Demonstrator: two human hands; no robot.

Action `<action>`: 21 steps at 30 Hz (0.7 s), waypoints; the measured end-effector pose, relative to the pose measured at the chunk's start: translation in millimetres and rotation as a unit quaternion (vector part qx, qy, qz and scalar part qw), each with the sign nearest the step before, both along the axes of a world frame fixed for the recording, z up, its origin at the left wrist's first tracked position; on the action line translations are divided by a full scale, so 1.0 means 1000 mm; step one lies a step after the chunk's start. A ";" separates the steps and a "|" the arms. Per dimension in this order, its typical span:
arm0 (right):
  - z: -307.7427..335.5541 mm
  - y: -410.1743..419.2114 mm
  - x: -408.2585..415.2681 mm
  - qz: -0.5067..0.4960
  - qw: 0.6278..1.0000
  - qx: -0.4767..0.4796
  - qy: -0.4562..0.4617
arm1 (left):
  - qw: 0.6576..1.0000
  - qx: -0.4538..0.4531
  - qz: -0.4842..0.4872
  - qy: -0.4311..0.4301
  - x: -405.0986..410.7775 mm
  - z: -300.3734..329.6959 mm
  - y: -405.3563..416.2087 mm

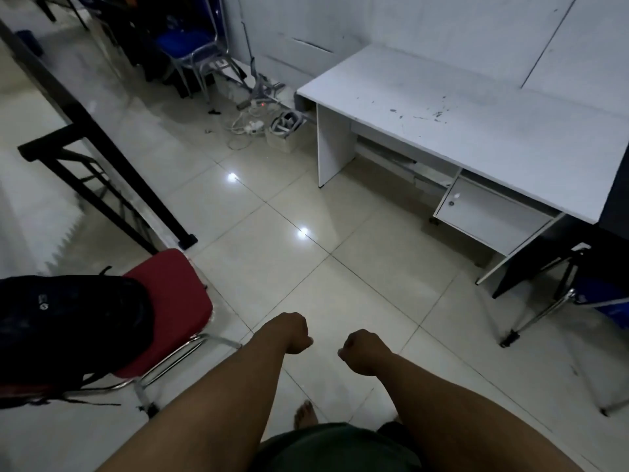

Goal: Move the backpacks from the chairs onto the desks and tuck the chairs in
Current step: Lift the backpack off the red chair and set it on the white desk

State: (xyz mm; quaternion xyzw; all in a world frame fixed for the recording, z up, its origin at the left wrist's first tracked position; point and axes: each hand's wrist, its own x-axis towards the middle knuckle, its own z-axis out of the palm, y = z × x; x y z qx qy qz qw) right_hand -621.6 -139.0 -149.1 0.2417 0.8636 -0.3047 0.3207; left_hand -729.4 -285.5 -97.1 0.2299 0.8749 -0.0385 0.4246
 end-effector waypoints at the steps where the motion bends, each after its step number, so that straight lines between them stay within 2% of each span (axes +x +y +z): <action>1: 0.001 -0.007 -0.002 -0.008 1.000 0.000 0.004 | 1.000 0.006 -0.007 0.002 -0.002 0.001 -0.005; 13: 0.009 -0.038 0.030 -0.066 0.997 0.041 0.010 | 0.995 0.075 -0.059 -0.002 0.014 0.008 -0.017; 21: 0.011 -0.078 0.068 -0.064 0.997 0.046 -0.014 | 0.992 0.084 -0.088 -0.031 0.065 0.018 -0.051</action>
